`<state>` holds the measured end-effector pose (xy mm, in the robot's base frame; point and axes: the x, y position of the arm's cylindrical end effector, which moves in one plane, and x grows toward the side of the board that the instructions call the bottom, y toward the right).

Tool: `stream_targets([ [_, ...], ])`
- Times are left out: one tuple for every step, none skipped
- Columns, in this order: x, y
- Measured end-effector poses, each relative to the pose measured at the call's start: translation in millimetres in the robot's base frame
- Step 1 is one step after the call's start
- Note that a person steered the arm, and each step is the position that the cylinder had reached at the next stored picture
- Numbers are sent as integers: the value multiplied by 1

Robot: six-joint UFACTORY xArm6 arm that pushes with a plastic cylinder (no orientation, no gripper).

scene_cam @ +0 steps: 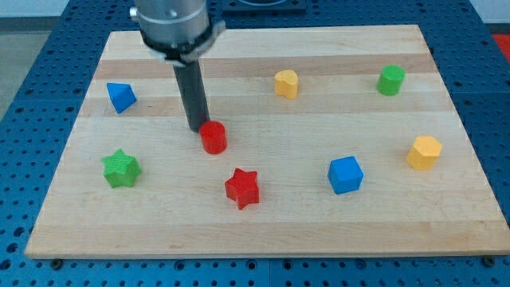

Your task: Move the arm towards the top center of the board

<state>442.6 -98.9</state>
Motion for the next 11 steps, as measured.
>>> stream_targets([
  [3, 0],
  [29, 3],
  [29, 3],
  [52, 11],
  [52, 11],
  [78, 25],
  [76, 24],
  [39, 4],
  [23, -1],
  [-17, 0],
  [-101, 30],
])
